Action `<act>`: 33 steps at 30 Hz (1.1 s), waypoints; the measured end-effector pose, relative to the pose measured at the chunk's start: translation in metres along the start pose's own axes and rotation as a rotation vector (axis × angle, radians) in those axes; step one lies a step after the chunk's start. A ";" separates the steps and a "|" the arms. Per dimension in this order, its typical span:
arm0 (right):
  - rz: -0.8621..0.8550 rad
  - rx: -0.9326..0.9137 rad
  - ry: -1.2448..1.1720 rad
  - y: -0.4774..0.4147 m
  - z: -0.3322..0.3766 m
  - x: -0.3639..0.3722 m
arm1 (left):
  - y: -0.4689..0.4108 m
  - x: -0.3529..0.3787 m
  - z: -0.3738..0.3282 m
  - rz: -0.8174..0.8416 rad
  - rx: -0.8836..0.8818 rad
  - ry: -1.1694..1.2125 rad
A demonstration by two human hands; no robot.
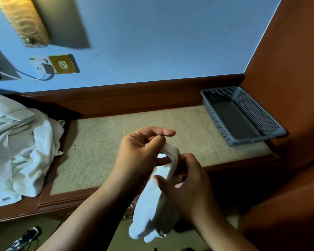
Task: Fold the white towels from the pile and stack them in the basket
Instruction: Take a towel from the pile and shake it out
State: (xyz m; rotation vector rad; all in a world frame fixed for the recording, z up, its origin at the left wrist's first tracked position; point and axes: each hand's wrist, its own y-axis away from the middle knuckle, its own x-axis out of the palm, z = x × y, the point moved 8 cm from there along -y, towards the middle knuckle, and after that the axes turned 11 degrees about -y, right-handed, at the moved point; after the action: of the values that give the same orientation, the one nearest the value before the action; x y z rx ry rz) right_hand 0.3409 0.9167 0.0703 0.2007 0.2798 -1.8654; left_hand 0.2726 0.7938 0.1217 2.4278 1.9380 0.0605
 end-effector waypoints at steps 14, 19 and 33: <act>0.005 -0.163 -0.290 -0.019 0.005 -0.006 | -0.006 -0.033 -0.017 -0.164 0.072 -0.047; 0.079 -0.171 -0.331 -0.025 0.008 -0.008 | -0.008 -0.039 -0.006 0.031 0.216 -0.631; 0.046 -0.284 -0.240 -0.017 0.012 -0.021 | 0.006 -0.004 -0.051 -0.042 0.605 -0.934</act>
State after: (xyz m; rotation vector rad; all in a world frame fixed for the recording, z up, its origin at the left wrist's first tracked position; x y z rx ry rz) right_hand 0.3314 0.9367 0.0893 -0.2076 0.3662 -1.7607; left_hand 0.2745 0.7888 0.1726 2.0019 1.6366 -1.5343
